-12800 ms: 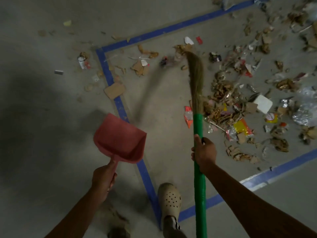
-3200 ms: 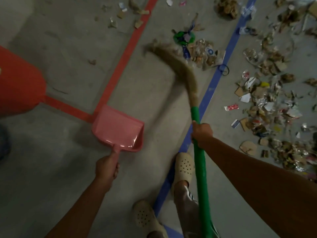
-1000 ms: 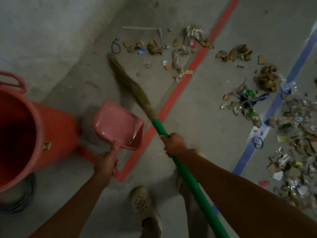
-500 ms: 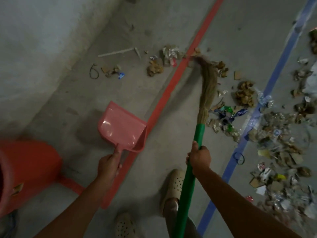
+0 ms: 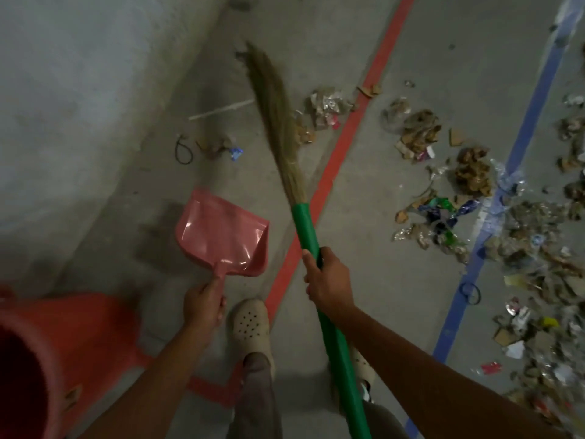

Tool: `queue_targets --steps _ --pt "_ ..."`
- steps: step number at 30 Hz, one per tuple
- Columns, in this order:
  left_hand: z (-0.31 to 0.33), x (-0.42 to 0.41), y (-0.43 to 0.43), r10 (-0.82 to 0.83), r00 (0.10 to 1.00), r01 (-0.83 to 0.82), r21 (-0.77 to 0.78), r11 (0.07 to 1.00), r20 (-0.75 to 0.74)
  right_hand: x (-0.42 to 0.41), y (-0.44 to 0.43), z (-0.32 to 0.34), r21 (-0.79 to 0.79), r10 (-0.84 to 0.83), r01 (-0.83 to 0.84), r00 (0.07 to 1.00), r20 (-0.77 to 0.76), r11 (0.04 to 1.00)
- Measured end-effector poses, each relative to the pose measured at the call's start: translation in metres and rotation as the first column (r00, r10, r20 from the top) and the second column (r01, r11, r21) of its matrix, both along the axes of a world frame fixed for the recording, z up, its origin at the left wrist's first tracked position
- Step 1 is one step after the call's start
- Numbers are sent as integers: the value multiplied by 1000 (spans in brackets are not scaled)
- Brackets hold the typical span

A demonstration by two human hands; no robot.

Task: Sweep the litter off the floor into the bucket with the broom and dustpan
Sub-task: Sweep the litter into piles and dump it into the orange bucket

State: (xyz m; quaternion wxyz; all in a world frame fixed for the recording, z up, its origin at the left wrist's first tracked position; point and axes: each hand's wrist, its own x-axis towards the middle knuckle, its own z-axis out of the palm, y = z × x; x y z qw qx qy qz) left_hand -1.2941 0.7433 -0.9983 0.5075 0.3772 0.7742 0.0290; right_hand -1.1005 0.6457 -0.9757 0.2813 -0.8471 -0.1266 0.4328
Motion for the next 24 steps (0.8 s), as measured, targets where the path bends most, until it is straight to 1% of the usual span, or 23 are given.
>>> queue_targets --steps 2,3,5,6,8,9,10,12,14,15,16,18,19,21,23,24 --pt "-3 -23 19 21 1000 -21 -9 1000 14 -20 38 -11 -9 172 -172 985 22 985" --pt "-5 -33 29 15 1000 -15 -6 1000 15 -29 56 -15 -31 267 -266 963 34 963" --pt "-8 -54 47 -5 1000 5 -2 1000 -5 -47 89 -27 -99 444 -439 896 33 893" --pt "-10 -64 56 -13 1000 13 -7 1000 -15 -55 101 -35 -129 503 -497 864 19 858" --pt "-15 -78 72 -20 999 20 -13 1000 -27 -61 119 -53 -188 540 -533 842 -17 825" --pt "-18 -82 80 -23 999 22 -11 1000 -34 -61 125 -60 -215 517 -511 855 -34 832" --pt "-21 -85 87 -28 999 28 -3 1000 -40 -57 125 -72 -236 442 -446 894 -69 863" --pt "-25 -86 101 -68 995 69 9 998 -72 -46 118 -87 -298 175 -203 977 -120 933" --pt "-27 -84 111 -131 987 132 4 991 -96 -34 99 -99 -336 -91 67 994 -57 940" --pt "-30 -83 113 -132 988 132 -1 991 -78 -28 88 -102 -339 -222 206 975 -7 918" --pt "-34 -82 115 -120 992 120 -6 993 -49 -23 77 -103 -327 -354 346 935 38 879" --pt "-38 -77 114 -101 995 101 -22 995 -8 -15 60 -93 -280 -567 574 816 114 770" --pt "-39 -74 113 -96 995 96 -31 995 -2 -12 54 -82 -253 -635 650 758 149 717" --pt "-40 -69 112 -91 996 91 -32 995 9 -10 44 -64 -188 -692 713 701 173 675" --pt "-37 -65 110 -100 995 100 -35 994 14 -16 44 -45 -125 -680 697 716 158 706" --pt "-35 -64 108 -104 994 104 -38 994 15 -22 44 -40 -106 -653 668 743 145 737"
